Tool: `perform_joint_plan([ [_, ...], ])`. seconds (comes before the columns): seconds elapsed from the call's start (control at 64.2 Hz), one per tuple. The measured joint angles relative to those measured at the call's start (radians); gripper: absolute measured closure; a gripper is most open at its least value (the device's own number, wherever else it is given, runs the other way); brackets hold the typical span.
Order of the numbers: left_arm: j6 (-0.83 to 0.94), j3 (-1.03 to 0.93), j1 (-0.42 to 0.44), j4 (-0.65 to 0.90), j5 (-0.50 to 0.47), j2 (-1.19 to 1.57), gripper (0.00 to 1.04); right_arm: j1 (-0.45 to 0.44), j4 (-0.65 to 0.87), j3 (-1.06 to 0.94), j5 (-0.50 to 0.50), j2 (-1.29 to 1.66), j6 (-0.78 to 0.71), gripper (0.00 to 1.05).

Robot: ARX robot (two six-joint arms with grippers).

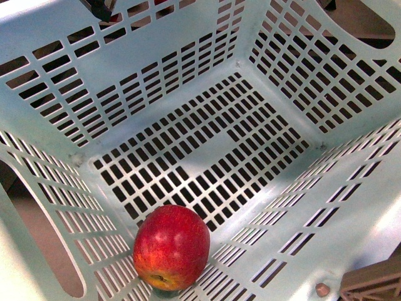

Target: Pick apple with right arm and hold basket with left

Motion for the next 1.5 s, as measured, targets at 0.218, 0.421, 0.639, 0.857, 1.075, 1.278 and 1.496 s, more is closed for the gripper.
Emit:
perform_joint_plan([
  [0.218,0.000,0.000,0.000,0.000,0.000,0.000,0.98,0.000,-0.066,0.000,0.000,-0.068,0.000,1.03],
  [0.421,0.000,0.000,0.000,0.000,0.000,0.000,0.98,0.000,-0.115,0.000,0.001,-0.117,0.000,1.03],
  [0.639,0.000,0.000,0.000,0.000,0.000,0.000,0.98,0.000,-0.296,0.000,0.000,-0.287,0.000,1.03],
  [0.857,-0.002,0.000,0.000,0.000,0.001,0.000,0.98,0.000,-0.304,0.000,0.000,-0.299,0.000,1.03],
  [1.075,-0.002,0.000,0.000,0.000,0.000,0.000,0.98,0.000,-0.304,0.000,0.000,-0.300,0.000,0.80],
  [1.278,-0.022,0.049,-0.023,-0.121,-0.189,0.010,0.98,0.000,-0.304,0.000,0.000,-0.300,0.000,0.49],
  [1.496,-0.014,0.142,0.050,-0.153,-0.445,0.054,0.98,0.000,-0.304,0.000,0.002,-0.301,0.000,0.12],
])
